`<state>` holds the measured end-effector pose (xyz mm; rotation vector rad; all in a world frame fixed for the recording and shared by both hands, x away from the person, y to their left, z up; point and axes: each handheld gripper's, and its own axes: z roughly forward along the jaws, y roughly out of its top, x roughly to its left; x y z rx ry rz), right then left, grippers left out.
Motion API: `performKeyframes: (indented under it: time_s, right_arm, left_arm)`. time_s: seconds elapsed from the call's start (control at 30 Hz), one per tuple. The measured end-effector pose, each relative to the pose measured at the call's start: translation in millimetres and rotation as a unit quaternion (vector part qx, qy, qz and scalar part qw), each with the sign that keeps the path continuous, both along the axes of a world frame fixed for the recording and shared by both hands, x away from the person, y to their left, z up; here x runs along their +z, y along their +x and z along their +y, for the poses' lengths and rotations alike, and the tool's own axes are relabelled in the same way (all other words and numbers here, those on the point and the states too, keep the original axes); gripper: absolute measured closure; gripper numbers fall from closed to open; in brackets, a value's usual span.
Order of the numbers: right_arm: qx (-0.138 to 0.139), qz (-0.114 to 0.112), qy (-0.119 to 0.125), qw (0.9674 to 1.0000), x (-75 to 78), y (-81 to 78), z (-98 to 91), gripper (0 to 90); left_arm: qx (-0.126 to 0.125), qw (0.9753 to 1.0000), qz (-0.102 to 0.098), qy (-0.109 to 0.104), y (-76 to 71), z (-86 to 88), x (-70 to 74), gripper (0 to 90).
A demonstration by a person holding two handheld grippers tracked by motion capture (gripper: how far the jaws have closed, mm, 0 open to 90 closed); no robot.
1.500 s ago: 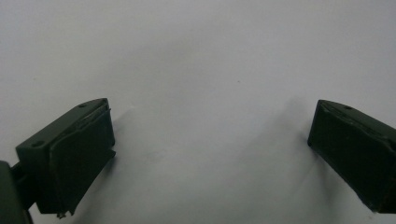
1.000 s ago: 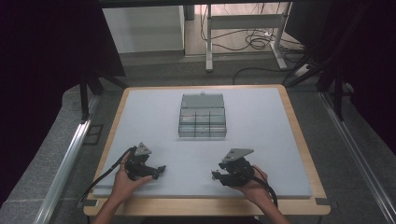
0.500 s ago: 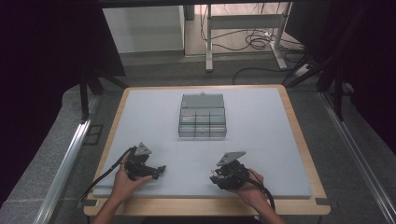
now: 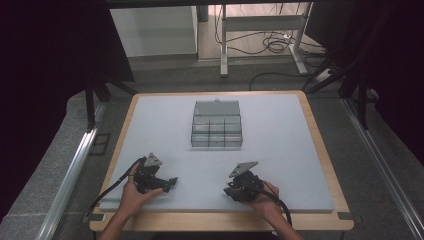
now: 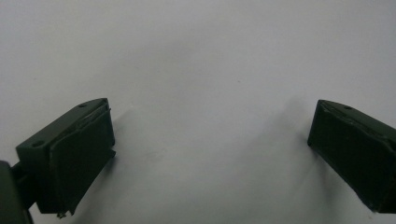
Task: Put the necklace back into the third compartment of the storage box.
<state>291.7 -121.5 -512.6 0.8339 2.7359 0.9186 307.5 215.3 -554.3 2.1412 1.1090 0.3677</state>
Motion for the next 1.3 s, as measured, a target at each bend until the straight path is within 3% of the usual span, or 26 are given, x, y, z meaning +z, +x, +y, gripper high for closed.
performKeyframes:
  time_s: [0.2,0.5,0.63,1.0,1.3]
  right_arm:
    - [0.001,-0.002,-0.01,1.0,-2.2,0.3,2.6,69.4]
    - [-0.01,-0.011,-0.029,0.9995,-2.4,2.0,6.0,84.6]
    - [-0.009,-0.009,-0.032,0.9994,-3.2,1.8,6.7,85.0]
    - [-0.005,-0.014,-0.029,0.9995,-2.9,2.3,5.7,86.4]
    - [-0.01,-0.015,0.004,0.9998,7.2,1.5,0.2,86.7]
  left_arm:
    - [0.0,1.0,0.0,0.0,0.1,0.0,0.0,0.3]
    - [0.0,1.0,0.0,0.0,0.0,0.0,0.0,0.3]
    - [0.0,1.0,0.0,0.0,0.1,0.0,0.0,0.3]
    - [0.0,1.0,0.0,0.0,0.1,0.0,0.0,0.3]
    - [0.0,1.0,0.001,0.0,0.2,0.0,0.0,0.3]
